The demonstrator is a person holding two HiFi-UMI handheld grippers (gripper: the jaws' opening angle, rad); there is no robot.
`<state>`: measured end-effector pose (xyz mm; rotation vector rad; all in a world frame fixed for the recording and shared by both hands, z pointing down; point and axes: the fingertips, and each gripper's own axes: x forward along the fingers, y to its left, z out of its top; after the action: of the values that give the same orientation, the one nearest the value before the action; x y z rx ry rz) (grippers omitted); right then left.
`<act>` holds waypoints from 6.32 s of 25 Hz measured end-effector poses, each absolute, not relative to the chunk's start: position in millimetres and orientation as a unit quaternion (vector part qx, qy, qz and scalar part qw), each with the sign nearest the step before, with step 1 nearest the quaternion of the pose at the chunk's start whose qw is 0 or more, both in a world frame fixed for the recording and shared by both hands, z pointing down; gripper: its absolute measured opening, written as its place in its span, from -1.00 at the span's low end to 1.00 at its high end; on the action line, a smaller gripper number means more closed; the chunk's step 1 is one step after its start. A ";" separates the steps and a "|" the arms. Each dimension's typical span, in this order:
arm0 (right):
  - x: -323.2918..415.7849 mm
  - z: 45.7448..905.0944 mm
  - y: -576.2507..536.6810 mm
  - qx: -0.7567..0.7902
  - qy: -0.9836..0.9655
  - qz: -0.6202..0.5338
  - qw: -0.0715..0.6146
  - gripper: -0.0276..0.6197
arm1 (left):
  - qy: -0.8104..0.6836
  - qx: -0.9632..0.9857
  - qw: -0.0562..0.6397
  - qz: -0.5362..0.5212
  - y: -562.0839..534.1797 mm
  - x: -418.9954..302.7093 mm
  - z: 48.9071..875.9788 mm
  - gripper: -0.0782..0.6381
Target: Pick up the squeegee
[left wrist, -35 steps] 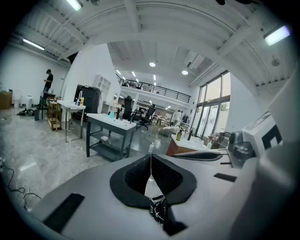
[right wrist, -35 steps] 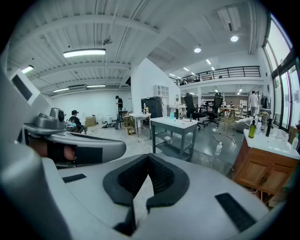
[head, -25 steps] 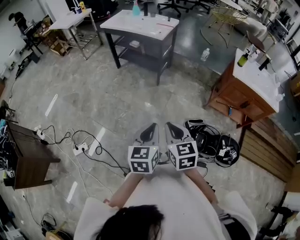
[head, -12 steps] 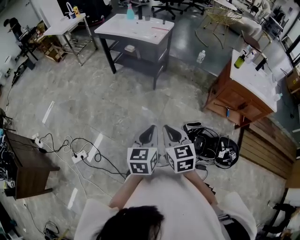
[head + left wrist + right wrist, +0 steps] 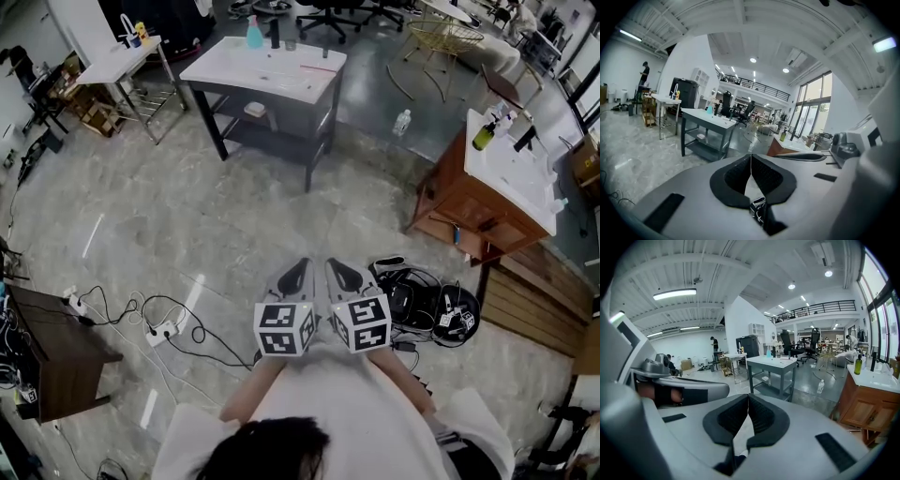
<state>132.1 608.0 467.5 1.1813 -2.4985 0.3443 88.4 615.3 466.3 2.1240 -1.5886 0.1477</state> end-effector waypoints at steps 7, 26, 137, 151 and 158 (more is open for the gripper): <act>114.9 473.2 558.1 0.421 -0.879 0.130 0.182 -0.83 | -0.575 0.778 0.245 0.060 564.5 68.5 471.8 -0.70; 61.6 482.5 474.1 0.441 -0.864 0.144 0.194 -0.83 | -0.539 0.802 0.247 0.072 471.1 21.7 473.5 -0.70; 99.2 524.2 58.5 0.370 -0.886 0.193 0.202 -0.82 | -0.579 0.765 0.271 0.076 62.4 50.7 494.2 -0.70; 105.5 528.5 45.9 0.359 -0.887 0.208 0.201 -0.82 | -0.588 0.758 0.270 0.079 46.8 53.2 493.3 -0.70; 110.1 529.4 39.0 0.360 -0.885 0.220 0.198 -0.82 | -0.588 0.759 0.267 0.075 40.0 54.3 490.2 -0.70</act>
<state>110.1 39.0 529.4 1.0080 -2.4759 0.6160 54.3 40.0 490.2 2.0492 -1.5876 0.2028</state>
